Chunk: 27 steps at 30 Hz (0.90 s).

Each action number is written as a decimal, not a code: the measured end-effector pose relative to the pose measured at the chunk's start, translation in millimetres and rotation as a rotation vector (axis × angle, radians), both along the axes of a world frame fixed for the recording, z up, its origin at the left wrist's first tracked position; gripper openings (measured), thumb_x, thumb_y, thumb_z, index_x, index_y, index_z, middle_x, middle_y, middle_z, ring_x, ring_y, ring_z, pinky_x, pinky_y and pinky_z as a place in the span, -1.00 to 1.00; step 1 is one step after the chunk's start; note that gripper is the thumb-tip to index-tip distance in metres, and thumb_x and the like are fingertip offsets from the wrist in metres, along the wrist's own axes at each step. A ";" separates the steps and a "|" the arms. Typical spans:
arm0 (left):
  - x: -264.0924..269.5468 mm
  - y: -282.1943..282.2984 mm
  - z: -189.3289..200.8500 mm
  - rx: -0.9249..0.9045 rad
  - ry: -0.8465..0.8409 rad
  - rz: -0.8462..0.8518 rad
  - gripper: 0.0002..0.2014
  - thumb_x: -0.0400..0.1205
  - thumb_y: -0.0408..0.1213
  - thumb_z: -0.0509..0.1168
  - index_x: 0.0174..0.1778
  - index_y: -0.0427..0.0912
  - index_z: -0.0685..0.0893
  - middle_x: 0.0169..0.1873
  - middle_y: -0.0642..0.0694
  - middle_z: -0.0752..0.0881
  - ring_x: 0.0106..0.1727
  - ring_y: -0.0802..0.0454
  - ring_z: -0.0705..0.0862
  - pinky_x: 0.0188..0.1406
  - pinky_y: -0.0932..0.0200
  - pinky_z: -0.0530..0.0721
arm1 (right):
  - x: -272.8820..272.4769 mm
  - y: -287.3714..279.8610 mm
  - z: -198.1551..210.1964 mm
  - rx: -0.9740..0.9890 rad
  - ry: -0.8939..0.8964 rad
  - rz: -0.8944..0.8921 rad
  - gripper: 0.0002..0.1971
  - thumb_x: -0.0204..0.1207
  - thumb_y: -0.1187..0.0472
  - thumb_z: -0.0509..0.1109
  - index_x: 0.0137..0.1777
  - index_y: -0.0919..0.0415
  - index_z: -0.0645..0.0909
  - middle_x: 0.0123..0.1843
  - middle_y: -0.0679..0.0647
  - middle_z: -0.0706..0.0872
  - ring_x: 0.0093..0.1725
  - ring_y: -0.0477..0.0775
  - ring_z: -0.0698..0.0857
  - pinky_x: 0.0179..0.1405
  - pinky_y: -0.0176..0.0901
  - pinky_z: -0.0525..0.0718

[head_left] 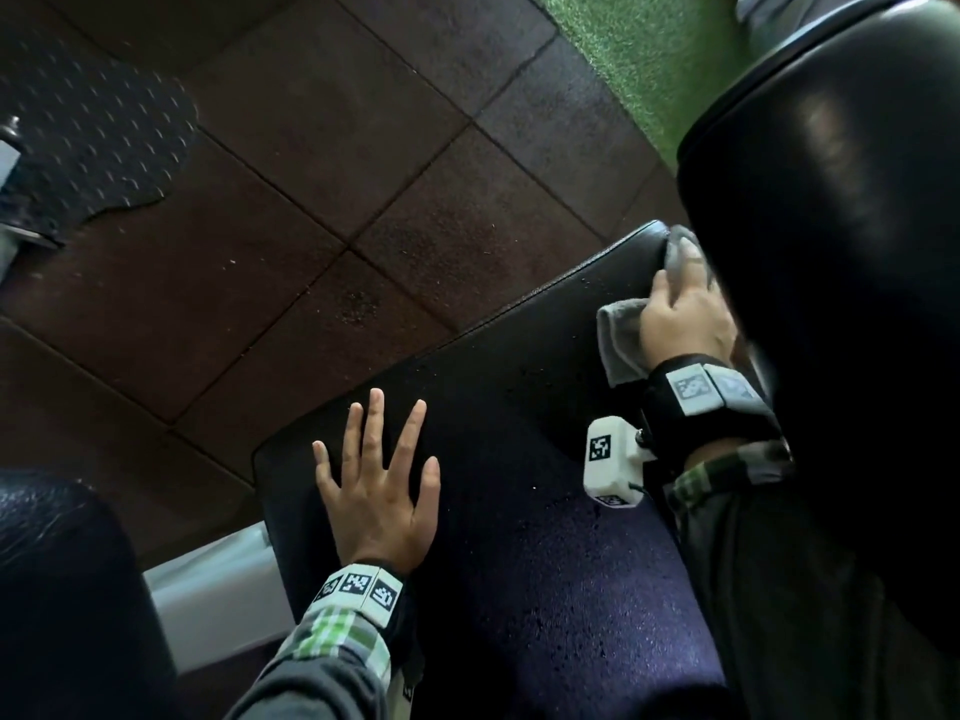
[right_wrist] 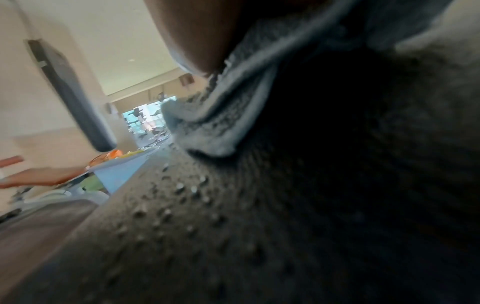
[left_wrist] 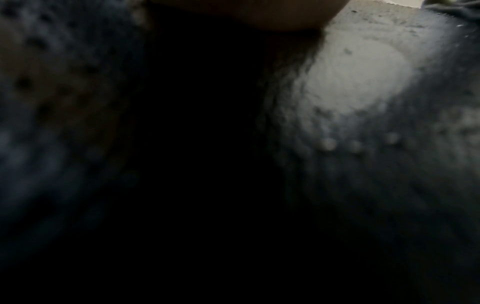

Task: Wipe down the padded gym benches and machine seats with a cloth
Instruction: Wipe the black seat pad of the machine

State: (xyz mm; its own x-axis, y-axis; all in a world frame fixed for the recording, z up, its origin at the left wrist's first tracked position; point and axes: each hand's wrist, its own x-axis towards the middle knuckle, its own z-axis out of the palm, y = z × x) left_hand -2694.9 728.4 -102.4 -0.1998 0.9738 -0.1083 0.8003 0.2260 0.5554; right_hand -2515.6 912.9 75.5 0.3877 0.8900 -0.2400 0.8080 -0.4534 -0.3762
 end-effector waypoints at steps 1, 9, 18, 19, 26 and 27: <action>0.1 0.0 -0.2 -0.001 -0.001 0.000 -0.42 0.66 0.06 0.01 0.67 0.25 0.18 0.74 -0.05 0.11 0.74 -0.05 0.05 0.62 -0.40 -0.08 | 1.6 -1.4 -2.9 0.035 -0.048 0.051 -0.53 0.73 0.16 0.04 0.63 0.13 0.16 0.63 0.16 0.22 0.58 0.11 0.18 0.35 -0.37 -0.03; -0.9 -0.2 0.6 0.010 -0.001 -0.001 -0.41 0.66 0.07 0.02 0.67 0.27 0.13 0.73 -0.07 0.14 0.74 -0.06 0.08 0.61 -0.40 -0.06 | 17.8 -48.7 -10.5 0.004 -0.081 -0.146 -0.43 0.66 -0.06 0.13 0.63 -0.01 0.10 0.63 0.14 0.22 0.58 0.18 0.21 0.48 -0.08 0.17; -0.7 0.3 1.6 -0.003 -0.004 -0.004 -0.42 0.66 0.07 0.03 0.66 0.26 0.18 0.73 -0.05 0.12 0.73 -0.07 0.08 0.61 -0.41 -0.06 | -14.6 6.6 -16.3 0.020 -0.218 0.044 -0.53 0.69 0.02 0.11 0.59 -0.14 0.20 0.61 0.14 0.25 0.56 0.17 0.21 0.38 -0.08 0.05; -0.6 0.4 1.6 -0.005 -0.005 -0.005 -0.42 0.66 0.07 0.03 0.66 0.27 0.17 0.73 -0.05 0.13 0.73 -0.07 0.08 0.61 -0.41 -0.06 | -19.2 6.6 -24.1 0.019 -0.283 0.158 -0.51 0.66 0.02 0.14 0.57 -0.25 0.20 0.65 0.07 0.15 0.61 0.14 0.08 0.49 0.09 0.01; -1.7 0.5 1.1 -0.001 -0.001 -0.003 -0.42 0.66 0.08 0.03 0.66 0.27 0.19 0.73 -0.05 0.14 0.73 -0.05 0.08 0.62 -0.35 -0.11 | 3.7 -57.5 -58.8 -0.007 -0.424 0.635 -0.43 0.51 0.08 0.16 0.51 -0.35 0.22 0.63 0.02 0.23 0.61 0.35 0.08 0.41 0.55 0.11; -1.9 0.6 1.2 0.000 -0.003 -0.003 -0.42 0.66 0.08 0.03 0.66 0.27 0.18 0.72 -0.05 0.14 0.73 -0.05 0.08 0.62 -0.35 -0.10 | 14.6 -61.7 -57.2 0.022 -0.435 0.602 -0.42 0.48 0.08 0.14 0.51 -0.32 0.22 0.62 0.06 0.25 0.59 0.39 0.12 0.41 0.51 0.16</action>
